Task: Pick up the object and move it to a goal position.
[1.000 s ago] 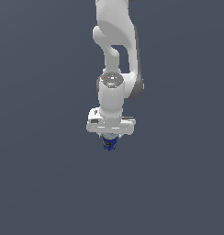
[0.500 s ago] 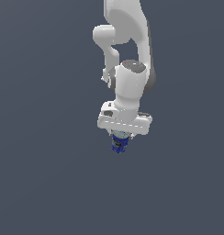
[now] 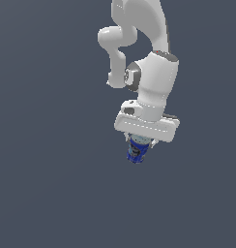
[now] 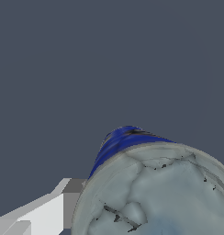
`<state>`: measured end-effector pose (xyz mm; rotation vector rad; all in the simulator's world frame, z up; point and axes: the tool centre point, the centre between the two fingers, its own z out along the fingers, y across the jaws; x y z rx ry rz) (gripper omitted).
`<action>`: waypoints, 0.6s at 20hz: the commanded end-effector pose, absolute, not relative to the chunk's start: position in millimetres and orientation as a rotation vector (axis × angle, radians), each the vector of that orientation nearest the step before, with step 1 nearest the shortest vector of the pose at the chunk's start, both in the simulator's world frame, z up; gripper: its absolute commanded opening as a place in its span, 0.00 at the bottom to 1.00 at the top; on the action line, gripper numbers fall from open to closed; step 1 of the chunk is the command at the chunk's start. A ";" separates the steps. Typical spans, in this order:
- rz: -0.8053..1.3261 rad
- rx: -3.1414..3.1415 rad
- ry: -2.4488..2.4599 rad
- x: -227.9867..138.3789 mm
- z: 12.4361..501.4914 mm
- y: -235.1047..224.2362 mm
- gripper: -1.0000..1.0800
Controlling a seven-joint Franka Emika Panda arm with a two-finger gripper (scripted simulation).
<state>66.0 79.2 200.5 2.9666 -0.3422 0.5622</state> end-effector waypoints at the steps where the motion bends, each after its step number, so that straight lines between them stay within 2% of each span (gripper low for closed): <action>1: 0.612 2.946 -0.373 72.0 213.8 89.4 0.00; 12: 0.792 2.841 -0.500 92.6 260.9 133.7 0.00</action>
